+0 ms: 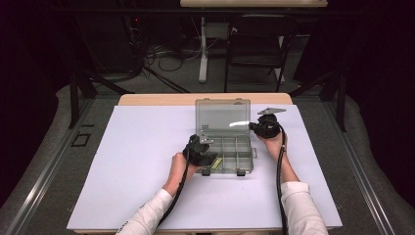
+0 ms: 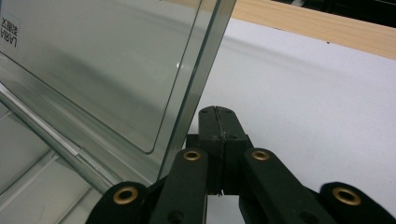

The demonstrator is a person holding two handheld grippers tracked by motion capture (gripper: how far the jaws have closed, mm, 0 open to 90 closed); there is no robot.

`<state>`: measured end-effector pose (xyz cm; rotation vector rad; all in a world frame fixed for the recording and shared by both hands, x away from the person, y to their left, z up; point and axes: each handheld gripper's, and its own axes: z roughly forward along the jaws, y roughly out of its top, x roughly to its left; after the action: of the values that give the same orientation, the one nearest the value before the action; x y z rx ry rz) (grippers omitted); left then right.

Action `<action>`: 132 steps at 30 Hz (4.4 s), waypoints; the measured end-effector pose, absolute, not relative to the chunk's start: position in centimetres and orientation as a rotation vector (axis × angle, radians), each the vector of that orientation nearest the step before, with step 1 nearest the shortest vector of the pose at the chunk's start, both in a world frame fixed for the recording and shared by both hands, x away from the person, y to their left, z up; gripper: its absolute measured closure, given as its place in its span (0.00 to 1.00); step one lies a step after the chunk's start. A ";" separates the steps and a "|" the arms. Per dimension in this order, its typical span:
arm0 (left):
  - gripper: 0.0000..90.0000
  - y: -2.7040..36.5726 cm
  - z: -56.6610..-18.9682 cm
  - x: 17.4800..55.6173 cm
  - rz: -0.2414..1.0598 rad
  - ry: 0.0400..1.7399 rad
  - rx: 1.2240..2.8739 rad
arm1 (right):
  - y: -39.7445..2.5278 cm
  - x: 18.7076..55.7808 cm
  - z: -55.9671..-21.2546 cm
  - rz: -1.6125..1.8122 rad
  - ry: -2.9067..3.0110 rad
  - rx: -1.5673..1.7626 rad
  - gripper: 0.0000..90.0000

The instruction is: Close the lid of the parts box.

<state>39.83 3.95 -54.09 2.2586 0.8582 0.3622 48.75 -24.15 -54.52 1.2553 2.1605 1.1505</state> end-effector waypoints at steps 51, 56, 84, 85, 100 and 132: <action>0.59 4.0 -54.1 39.8 0.368 0.862 2.253 | -24.4 47.7 -52.6 1.213 2.107 1.150 1.00; 0.59 3.9 -54.1 39.8 0.367 0.866 2.251 | -24.5 47.5 -52.3 1.223 2.103 1.139 1.00; 0.11 5.1 -51.9 39.6 0.443 0.839 2.132 | -24.7 46.6 -52.1 1.244 2.115 1.102 1.00; 0.07 5.3 -51.7 39.7 0.445 0.843 2.128 | -24.7 46.5 -52.1 1.245 2.115 1.103 1.00; 0.18 8.8 -46.8 42.5 0.571 0.837 2.070 | -24.7 46.2 -52.0 1.246 2.112 1.082 1.00; 0.84 9.6 -44.3 44.4 0.619 0.682 2.109 | -26.0 43.5 -48.4 1.226 2.139 0.986 0.81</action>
<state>44.37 9.63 -44.28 2.1087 0.6820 0.6186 43.45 -26.02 -48.40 0.9860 2.1386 1.2259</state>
